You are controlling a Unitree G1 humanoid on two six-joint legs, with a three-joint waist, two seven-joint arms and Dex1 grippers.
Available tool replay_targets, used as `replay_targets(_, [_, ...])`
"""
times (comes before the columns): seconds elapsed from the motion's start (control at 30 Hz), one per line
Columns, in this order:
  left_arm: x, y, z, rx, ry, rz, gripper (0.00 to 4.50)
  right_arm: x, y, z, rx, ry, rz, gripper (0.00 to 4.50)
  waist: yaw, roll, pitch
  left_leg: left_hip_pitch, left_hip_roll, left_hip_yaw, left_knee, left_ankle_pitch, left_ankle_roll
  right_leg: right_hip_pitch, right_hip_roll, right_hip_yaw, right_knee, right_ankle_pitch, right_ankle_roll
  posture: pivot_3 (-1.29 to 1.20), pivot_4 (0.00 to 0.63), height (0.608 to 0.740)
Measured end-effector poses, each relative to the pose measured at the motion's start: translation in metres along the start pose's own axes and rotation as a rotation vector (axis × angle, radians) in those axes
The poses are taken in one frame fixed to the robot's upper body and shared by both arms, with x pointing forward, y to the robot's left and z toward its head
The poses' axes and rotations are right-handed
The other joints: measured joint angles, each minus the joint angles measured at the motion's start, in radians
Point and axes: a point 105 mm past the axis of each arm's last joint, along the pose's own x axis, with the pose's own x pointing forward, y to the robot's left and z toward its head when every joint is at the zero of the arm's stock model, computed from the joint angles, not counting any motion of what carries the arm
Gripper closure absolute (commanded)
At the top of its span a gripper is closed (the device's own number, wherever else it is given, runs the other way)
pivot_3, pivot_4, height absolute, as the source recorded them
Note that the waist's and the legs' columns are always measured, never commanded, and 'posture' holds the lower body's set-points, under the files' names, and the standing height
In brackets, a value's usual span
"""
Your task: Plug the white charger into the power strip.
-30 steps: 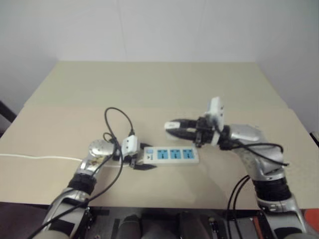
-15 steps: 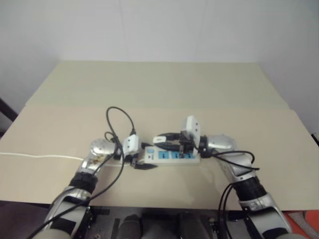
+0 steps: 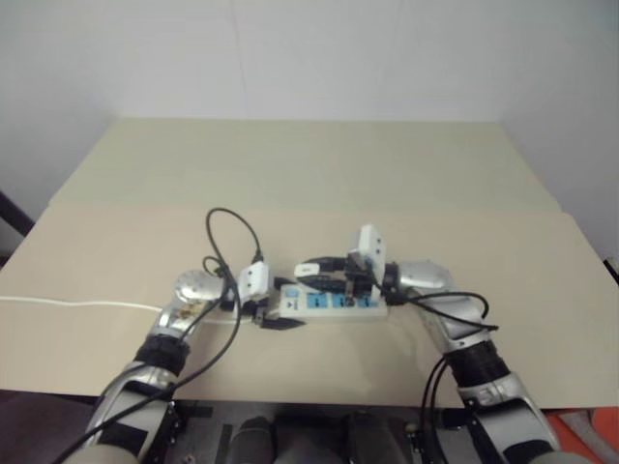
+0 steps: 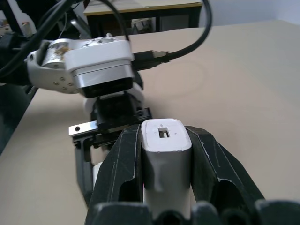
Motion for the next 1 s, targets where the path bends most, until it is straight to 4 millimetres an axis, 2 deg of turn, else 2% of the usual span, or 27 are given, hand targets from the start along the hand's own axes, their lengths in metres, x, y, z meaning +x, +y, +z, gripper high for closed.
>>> replay_targets(1.0, [-0.0002, 0.0005, -0.0003, -0.005, 0.000, -0.004, 1.17, -0.0002, 0.0051, -0.0051, -0.006, 0.020, 0.049, 3.39, -0.001, 0.000, 0.000, 0.000, 0.000, 0.000, 0.000, 0.000, 0.000, 0.000, 0.000, 0.000, 0.000, 0.000, 0.000, 0.00, 0.150, 0.740])
